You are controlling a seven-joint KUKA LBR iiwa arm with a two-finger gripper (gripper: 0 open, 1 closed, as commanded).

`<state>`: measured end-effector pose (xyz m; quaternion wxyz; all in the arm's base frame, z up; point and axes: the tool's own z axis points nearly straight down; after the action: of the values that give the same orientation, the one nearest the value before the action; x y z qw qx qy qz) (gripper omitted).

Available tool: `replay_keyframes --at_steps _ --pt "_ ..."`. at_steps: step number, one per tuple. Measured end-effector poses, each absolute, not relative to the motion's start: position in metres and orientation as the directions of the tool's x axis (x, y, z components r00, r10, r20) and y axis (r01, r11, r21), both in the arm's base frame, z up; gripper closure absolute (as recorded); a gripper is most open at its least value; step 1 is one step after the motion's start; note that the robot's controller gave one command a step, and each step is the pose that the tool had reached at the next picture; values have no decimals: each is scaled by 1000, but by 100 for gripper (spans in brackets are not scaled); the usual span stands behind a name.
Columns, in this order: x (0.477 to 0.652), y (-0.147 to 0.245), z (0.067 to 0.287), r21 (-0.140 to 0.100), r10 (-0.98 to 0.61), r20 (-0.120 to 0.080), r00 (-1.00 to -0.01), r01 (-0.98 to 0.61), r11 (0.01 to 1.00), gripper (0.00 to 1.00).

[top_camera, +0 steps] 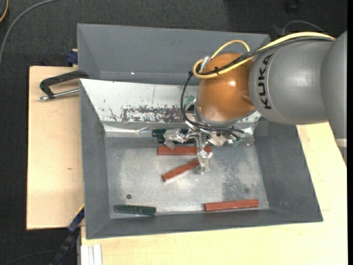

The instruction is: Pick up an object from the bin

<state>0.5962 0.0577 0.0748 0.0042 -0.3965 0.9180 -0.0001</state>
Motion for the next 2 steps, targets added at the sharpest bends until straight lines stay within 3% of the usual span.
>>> replay_keyframes --at_steps 1,2 --pt "596 58 77 -1 -727 -6 -686 -727 687 100" --pt "579 61 245 -11 -925 -8 -379 -925 379 100"
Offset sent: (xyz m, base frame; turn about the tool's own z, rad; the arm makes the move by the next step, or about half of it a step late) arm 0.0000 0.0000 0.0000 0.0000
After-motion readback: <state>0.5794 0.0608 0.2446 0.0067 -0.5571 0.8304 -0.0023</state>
